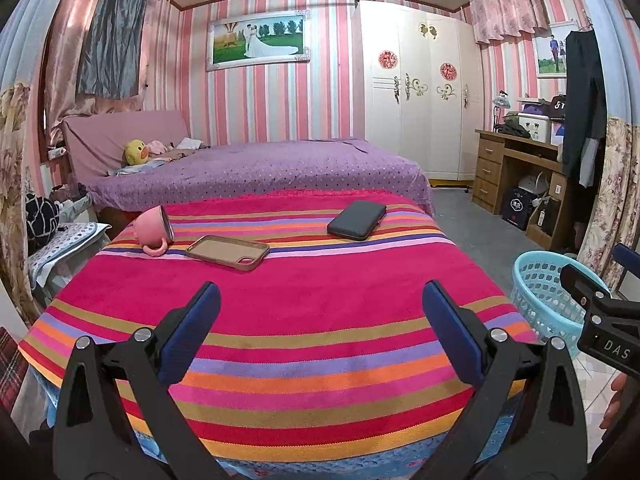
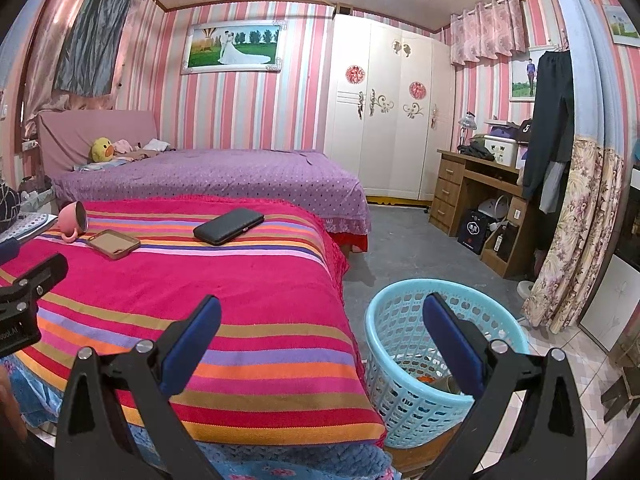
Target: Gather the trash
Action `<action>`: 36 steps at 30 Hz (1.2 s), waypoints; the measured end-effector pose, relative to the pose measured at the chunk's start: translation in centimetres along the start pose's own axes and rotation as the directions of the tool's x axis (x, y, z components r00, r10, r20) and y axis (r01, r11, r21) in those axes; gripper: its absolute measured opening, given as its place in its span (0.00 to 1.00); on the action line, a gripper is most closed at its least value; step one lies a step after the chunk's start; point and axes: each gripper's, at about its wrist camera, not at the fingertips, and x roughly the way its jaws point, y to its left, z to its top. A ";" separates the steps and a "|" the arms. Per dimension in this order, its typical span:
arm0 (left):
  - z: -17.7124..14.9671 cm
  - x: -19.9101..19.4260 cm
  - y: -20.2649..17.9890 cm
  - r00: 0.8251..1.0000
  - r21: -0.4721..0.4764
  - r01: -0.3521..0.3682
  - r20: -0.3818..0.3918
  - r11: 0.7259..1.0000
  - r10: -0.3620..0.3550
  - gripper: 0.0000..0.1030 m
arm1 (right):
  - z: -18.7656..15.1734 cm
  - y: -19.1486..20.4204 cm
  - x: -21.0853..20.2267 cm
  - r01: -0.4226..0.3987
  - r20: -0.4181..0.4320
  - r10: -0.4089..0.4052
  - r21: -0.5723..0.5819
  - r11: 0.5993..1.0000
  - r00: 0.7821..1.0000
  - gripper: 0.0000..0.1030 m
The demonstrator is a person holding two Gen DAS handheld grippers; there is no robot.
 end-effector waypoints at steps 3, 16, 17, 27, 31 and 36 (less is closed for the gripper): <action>0.0 0.0 0.1 1.000 -0.001 0.003 0.001 1.000 -0.003 0.95 | 0.1 0.0 0.0 -0.001 0.000 0.001 -0.001 1.000 1.000 0.96; 0.2 -0.3 0.3 1.000 0.008 0.004 0.008 1.000 -0.004 0.95 | 0.1 0.0 -0.1 -0.001 0.001 0.001 -0.001 1.000 1.000 0.95; 0.1 -0.3 0.3 1.000 0.008 0.004 0.009 1.000 -0.004 0.95 | 0.1 0.0 -0.1 -0.002 0.001 0.002 -0.001 1.000 1.000 0.95; 0.1 -0.3 0.3 1.000 0.009 0.002 0.009 1.000 -0.003 0.95 | 0.1 0.1 -0.1 0.000 0.001 0.000 -0.003 1.000 1.000 0.95; 0.1 -0.3 0.4 1.000 0.014 -0.001 0.011 1.000 0.001 0.95 | 0.0 0.1 -0.1 0.000 0.001 0.001 -0.002 1.000 1.000 0.96; 0.1 -0.4 0.5 1.000 0.017 -0.004 0.013 1.000 0.004 0.95 | 0.1 0.1 -0.1 -0.001 0.001 0.001 -0.003 1.000 1.000 0.95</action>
